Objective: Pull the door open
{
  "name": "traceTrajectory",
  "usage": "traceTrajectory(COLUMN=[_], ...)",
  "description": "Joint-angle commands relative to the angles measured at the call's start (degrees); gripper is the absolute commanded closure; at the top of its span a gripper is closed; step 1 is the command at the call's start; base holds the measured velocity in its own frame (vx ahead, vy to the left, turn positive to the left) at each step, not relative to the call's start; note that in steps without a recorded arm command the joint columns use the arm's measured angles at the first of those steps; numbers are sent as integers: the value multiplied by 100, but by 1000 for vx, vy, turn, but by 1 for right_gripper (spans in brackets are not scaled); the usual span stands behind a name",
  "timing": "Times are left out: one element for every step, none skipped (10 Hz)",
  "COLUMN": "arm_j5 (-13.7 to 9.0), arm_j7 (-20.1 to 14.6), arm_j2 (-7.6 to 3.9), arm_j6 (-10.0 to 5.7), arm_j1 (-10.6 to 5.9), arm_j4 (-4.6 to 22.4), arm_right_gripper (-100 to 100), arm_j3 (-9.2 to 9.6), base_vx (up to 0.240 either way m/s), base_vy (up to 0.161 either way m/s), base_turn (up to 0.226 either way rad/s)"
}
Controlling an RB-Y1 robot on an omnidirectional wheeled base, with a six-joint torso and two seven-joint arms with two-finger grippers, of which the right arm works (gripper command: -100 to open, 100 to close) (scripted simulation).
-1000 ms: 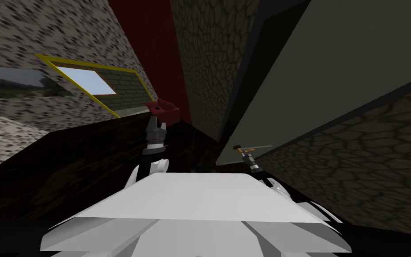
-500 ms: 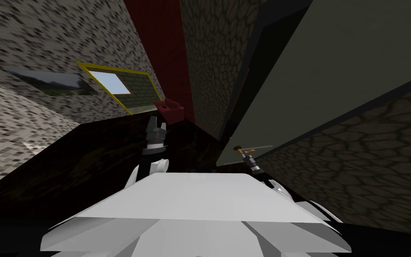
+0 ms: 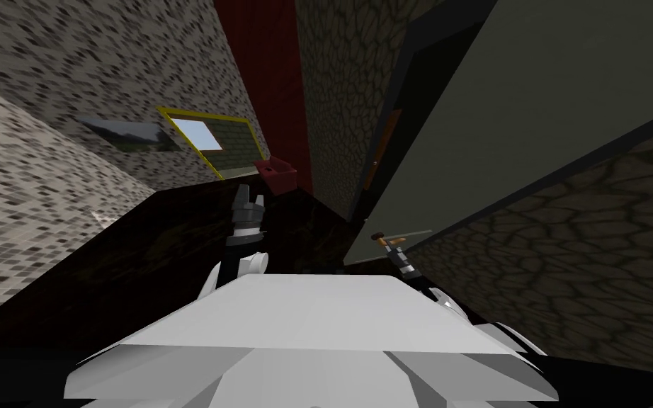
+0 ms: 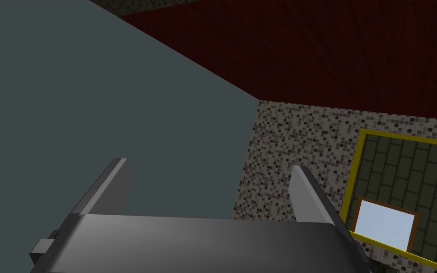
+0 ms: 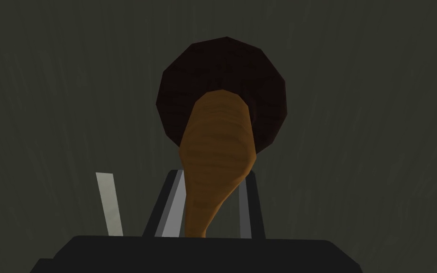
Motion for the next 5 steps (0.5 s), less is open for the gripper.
traceTrajectory(arm_j5=[-1,-2,-4,-6,-8], arm_j7=[2,0,-2,-4,-6], arm_j2=[-10,-17,-25,-33,-42], arm_j6=[-47,-74,-104,-135,-166], arm_j1=[-12,-15,-18,-21,-25], arm_j4=[38,63,91,120,149], arm_right_gripper=[100,100,100,100,100], arm_j3=[1,1,2,3,4], base_vx=[-195,-164,-188,-208,-226], base_vy=[-96,-72,-72,-123,-134], base_turn=[175,137,177,186,209])
